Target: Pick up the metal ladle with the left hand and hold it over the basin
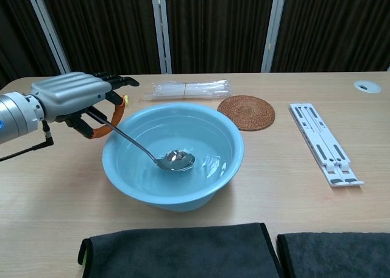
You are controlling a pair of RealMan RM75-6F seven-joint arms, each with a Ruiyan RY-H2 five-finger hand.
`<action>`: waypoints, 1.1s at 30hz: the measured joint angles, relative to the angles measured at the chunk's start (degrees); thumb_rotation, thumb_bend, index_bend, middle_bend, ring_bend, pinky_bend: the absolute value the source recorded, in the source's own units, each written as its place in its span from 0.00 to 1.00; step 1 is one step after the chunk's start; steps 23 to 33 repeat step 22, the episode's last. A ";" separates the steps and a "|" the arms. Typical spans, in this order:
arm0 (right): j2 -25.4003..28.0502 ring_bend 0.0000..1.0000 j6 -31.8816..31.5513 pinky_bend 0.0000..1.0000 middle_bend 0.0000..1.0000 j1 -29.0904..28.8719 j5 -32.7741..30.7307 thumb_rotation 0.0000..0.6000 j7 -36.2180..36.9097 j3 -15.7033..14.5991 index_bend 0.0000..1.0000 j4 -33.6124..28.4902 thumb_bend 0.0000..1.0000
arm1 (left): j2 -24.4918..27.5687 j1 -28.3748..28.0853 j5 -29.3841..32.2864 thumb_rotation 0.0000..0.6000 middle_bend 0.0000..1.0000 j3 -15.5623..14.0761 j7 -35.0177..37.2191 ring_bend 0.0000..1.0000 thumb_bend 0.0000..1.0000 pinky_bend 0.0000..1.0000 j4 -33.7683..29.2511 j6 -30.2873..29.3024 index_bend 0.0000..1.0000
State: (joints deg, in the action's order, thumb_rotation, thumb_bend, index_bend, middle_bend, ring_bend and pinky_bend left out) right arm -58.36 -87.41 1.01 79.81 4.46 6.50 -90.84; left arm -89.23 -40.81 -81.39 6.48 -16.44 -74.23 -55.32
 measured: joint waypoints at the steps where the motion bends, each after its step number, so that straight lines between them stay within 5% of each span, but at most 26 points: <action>1: -0.04 0.00 0.02 0.00 0.00 -0.01 -0.04 1.00 -0.07 0.01 0.00 -0.01 0.00 | 0.14 -0.02 -0.20 1.00 0.00 -0.01 0.04 0.00 0.44 0.00 -0.09 -0.29 0.56; 22: 0.39 0.00 0.35 0.00 0.00 -0.03 0.50 1.00 1.07 -0.19 0.00 -0.58 0.00 | 8.99 0.62 -1.45 1.00 0.00 1.70 -9.13 0.00 0.44 0.00 -12.75 -6.72 0.57; 33: 0.39 0.00 0.35 0.00 0.00 -0.03 0.50 1.00 1.07 -0.19 0.00 -0.58 0.00 | 8.99 0.62 -1.45 1.00 0.00 1.70 -9.13 0.00 0.44 0.00 -12.75 -6.72 0.57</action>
